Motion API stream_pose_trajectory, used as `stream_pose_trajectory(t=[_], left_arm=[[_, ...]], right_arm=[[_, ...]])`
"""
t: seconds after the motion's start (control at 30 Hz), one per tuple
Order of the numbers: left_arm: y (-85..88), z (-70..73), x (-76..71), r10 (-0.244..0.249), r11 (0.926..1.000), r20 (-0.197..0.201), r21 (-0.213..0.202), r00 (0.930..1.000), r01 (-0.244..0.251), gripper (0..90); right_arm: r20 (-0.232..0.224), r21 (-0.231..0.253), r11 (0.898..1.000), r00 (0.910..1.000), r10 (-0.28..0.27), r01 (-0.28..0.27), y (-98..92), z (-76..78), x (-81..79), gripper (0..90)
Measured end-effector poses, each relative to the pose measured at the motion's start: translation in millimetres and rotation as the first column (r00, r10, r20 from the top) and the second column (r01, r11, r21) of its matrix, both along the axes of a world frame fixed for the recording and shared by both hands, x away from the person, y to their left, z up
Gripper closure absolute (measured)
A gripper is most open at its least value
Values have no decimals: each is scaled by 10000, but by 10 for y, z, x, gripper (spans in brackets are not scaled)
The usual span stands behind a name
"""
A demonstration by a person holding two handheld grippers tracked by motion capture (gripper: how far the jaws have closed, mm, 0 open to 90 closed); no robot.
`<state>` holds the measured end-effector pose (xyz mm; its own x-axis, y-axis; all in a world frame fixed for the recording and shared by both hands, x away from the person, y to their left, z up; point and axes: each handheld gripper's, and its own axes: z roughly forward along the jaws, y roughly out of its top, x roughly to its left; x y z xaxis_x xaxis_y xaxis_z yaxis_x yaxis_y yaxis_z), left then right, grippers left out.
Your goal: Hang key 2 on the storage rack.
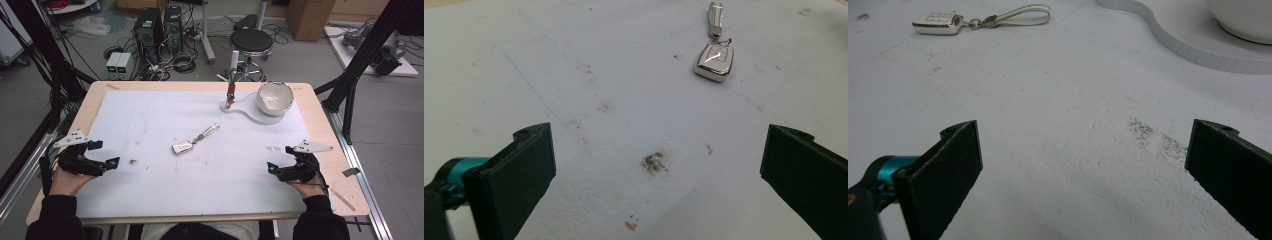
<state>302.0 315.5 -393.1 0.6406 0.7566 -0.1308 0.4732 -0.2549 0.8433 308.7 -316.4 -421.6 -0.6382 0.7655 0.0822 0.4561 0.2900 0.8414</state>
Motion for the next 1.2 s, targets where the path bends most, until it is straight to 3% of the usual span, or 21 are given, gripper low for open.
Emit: stream_pose_trajectory(t=[0.23, 0.73, 1.0, 1.2], left_arm=[[-137, 52, 88, -320, 9986, -87, 415, 9994, 324, 17], [-373, 163, 319, -820, 9939, -128, 733, 9966, 827, 17], [-565, 177, 490, -1298, 9812, -600, 1360, 9897, 1369, 17], [-709, 189, 601, -1535, 9739, -796, 1562, 9849, 1644, 17]], right_arm=[[88, -40, 9997, 9997, 232, -231, 22, 6, -20, 9], [-130, -121, 9991, 9991, 395, -396, 27, -24, -25, 9], [-318, -25, 9991, 9986, 431, -432, 24, -62, -28, 9], [-299, 27, 9990, 9985, 453, -453, 29, -60, -29, 9]])
